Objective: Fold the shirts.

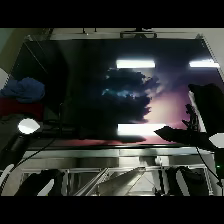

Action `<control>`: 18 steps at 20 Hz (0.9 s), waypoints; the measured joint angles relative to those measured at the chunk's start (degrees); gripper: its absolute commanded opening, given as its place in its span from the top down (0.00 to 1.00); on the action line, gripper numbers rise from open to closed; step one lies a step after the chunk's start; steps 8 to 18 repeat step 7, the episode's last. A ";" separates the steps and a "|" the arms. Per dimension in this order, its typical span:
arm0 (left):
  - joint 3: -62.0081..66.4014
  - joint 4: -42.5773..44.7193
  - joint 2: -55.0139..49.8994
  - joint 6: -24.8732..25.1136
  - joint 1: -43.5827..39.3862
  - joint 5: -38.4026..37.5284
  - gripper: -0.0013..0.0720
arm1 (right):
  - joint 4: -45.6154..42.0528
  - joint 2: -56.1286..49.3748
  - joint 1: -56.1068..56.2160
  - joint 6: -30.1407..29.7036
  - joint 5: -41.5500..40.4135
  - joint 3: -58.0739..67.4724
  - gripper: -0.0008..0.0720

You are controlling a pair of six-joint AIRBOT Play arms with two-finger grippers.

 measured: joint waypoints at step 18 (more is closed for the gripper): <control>-1.51 -0.07 3.37 -0.15 -0.26 1.81 0.98 | 0.22 0.44 0.22 -0.15 -0.24 -0.46 0.96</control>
